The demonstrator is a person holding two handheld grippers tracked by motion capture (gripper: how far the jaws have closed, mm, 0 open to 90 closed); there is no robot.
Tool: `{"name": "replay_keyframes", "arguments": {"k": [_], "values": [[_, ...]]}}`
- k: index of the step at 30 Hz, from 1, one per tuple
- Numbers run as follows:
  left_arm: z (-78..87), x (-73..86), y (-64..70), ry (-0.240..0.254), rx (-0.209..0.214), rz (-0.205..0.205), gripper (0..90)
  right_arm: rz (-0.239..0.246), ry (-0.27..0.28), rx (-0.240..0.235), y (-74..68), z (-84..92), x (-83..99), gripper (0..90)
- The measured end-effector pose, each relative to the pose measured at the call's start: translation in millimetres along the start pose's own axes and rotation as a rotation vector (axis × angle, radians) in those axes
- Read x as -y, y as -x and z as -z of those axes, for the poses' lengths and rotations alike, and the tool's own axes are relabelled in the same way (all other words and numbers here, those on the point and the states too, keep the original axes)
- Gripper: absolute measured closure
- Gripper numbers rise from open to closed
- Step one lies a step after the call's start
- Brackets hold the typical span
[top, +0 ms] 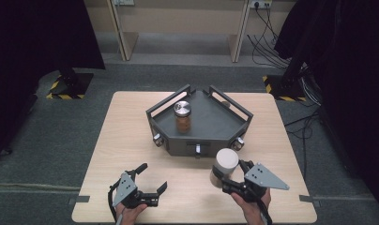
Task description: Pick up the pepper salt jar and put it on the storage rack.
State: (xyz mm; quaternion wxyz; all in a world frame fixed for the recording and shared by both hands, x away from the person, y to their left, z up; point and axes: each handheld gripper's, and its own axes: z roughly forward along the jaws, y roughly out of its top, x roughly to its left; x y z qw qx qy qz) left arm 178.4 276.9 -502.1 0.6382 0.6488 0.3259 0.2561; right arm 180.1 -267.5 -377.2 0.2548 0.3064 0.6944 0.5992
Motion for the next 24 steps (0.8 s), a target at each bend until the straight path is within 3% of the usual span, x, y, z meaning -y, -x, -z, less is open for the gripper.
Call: {"name": "replay_keyframes", "arguments": {"k": [14,24], "values": [[-0.9,0.7,-0.7,-0.005,0.007,0.011,0.2,0.021,0.01,0.046,20.7,-39.4,-59.1,36.0],[-1.0,1.1,-0.3,-0.002,0.015,0.014,0.2,0.018,0.009,0.129,25.0,-82.6,-75.6,36.0]]}}
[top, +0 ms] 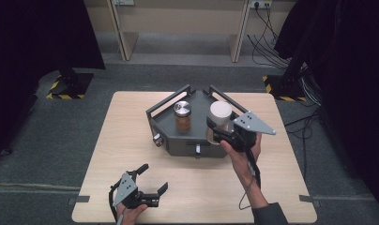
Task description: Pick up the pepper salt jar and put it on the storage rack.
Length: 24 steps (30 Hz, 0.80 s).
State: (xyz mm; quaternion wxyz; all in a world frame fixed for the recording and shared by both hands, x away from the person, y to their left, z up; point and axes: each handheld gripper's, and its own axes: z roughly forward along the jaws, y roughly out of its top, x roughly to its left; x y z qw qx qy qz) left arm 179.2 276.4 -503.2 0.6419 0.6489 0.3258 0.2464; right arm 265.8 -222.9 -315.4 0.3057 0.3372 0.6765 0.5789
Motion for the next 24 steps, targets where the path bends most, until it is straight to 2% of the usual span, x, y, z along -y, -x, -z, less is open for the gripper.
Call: {"name": "replay_keyframes", "arguments": {"k": [12,24], "values": [[0.4,0.3,-0.4,0.005,0.003,0.004,0.2,-0.008,-0.017,0.094,-0.8,-40.3,8.1,36.0],[0.0,0.2,0.0,0.006,0.005,0.005,0.2,-0.016,-0.043,0.152,-0.3,-60.0,18.6,35.9]]}}
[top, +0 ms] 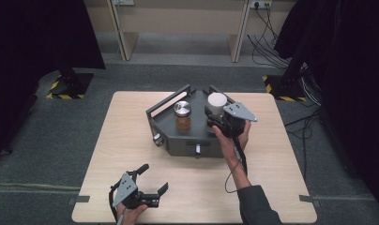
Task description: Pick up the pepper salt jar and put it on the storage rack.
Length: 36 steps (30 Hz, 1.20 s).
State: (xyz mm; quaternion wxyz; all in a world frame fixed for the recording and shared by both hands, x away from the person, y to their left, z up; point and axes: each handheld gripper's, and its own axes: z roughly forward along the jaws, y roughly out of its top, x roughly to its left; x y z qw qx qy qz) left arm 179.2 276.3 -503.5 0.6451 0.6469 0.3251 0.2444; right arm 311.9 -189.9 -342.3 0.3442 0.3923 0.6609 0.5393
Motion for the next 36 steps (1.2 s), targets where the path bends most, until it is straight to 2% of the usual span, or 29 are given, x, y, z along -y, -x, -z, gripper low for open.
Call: {"name": "replay_keyframes", "arguments": {"k": [10,22,32,34,36], "values": [[0.0,0.1,0.3,0.001,0.001,-0.003,0.2,0.001,-0.019,0.024,-5.6,-7.9,5.2,35.9],[-0.3,0.2,0.1,-0.001,0.003,-0.003,0.2,-0.017,-0.007,0.036,-5.3,-10.2,14.3,35.9],[0.1,0.2,0.2,-0.001,0.002,-0.002,0.1,-0.011,0.007,0.021,-0.5,-6.5,19.7,35.2],[-0.1,0.1,0.3,-0.002,0.003,-0.005,0.2,-0.009,0.009,0.026,-1.0,-5.7,19.8,30.7],[-0.1,0.2,0.1,-0.003,0.004,-0.004,0.2,-0.035,0.022,0.032,-0.2,-4.2,20.6,21.9]]}}
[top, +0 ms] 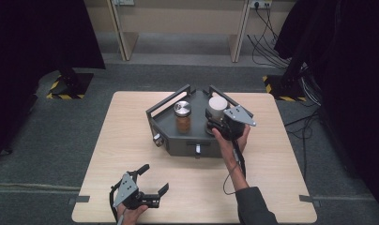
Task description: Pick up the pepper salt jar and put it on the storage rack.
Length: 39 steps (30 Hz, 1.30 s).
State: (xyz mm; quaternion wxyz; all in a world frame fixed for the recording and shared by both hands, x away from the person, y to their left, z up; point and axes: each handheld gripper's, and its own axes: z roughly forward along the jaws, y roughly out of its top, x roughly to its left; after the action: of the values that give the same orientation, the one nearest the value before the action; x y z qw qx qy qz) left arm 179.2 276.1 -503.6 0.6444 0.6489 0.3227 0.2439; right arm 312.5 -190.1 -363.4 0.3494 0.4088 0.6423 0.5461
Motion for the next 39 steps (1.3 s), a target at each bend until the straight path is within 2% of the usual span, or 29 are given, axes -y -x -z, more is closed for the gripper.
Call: {"name": "replay_keyframes", "arguments": {"k": [2,4,6,9,22,39], "values": [[0.0,0.1,-0.2,-0.001,-0.001,0.002,0.2,-0.025,0.008,0.0,2.3,0.4,0.0,12.7],[0.1,0.1,-0.5,0.0,-0.001,0.002,0.2,-0.044,0.019,-0.021,7.3,1.9,1.2,5.5],[0.0,0.2,-0.6,-0.001,-0.002,0.003,0.2,-0.059,0.032,-0.043,11.6,4.4,2.6,3.2],[0.0,0.2,-1.1,-0.001,-0.002,0.004,0.2,-0.055,0.039,-0.066,15.0,6.9,2.9,0.4],[0.4,0.3,-0.8,0.0,-0.004,0.003,0.2,-0.056,0.043,-0.074,16.6,13.2,5.1,0.4],[0.2,0.6,-1.8,-0.004,-0.008,0.009,0.1,-0.068,0.101,-0.112,20.8,36.5,8.3,0.4]]}}
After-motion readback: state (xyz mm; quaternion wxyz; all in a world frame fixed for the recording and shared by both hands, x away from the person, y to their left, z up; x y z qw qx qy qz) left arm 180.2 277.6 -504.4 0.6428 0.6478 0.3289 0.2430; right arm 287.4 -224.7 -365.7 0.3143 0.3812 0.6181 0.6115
